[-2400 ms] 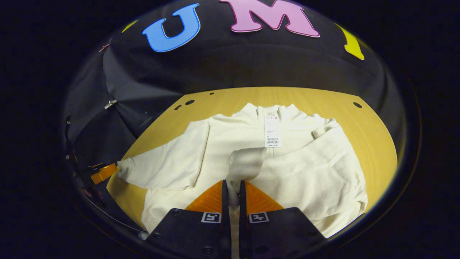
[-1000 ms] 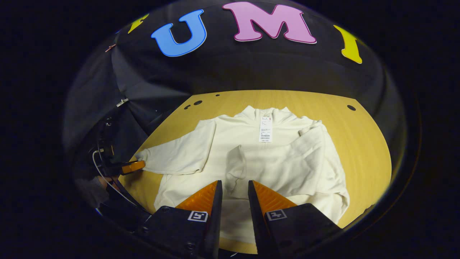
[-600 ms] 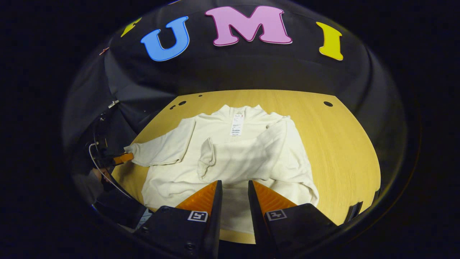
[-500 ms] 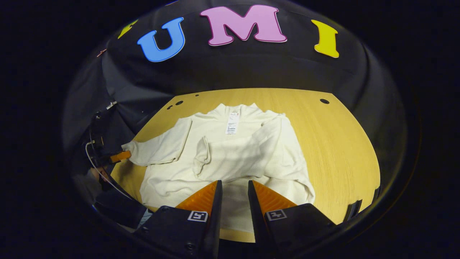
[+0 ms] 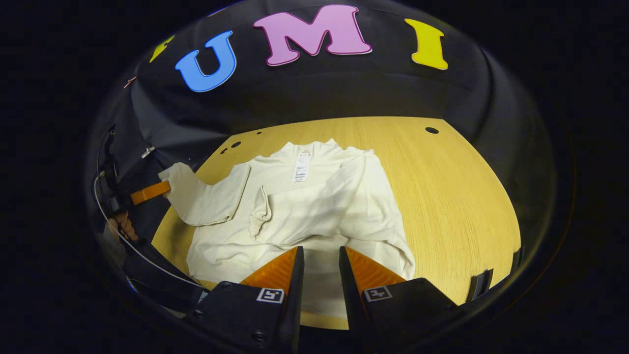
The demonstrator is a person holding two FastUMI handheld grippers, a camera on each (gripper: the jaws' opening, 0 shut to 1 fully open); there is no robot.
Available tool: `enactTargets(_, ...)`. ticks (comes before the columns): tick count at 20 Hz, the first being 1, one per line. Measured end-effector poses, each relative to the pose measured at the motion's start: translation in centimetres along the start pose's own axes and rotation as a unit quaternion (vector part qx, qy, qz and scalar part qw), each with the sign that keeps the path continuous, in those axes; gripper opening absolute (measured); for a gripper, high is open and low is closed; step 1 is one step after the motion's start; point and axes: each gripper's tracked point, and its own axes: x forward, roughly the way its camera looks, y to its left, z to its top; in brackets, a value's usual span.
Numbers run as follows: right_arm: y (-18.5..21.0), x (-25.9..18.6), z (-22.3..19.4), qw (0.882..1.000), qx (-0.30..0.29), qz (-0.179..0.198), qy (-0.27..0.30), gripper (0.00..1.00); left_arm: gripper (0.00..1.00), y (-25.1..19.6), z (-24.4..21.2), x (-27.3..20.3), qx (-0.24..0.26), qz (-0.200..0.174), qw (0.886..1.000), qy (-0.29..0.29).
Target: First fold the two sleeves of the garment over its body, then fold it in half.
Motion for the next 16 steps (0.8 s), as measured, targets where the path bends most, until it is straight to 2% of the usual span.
enactTargets(5, -2.5, -0.8, -0.3, 1.0, 0.014, -0.014, -0.002, 0.43, 0.06, -9.7, -0.1, 1.1, 0.028, -0.076, 0.997, 0.011)
enactTargets(10, -5.3, -1.9, -1.2, 0.999, 0.031, -0.033, 0.002, 0.43, 0.06, -19.1, -2.4, 2.3, 0.07, -0.152, 0.985, 0.033)
enactTargets(12, -6.5, -2.4, -1.7, 0.998, 0.039, -0.04, 0.005, 0.43, 0.06, -21.0, -4.1, 3.4, 0.089, -0.169, 0.98, 0.054)
enactTargets(16, -8.5, -3.2, -2.9, 0.998, 0.047, -0.051, 0.015, 0.43, 0.06, -22.5, -6.8, 4.8, 0.123, -0.179, 0.972, 0.086)
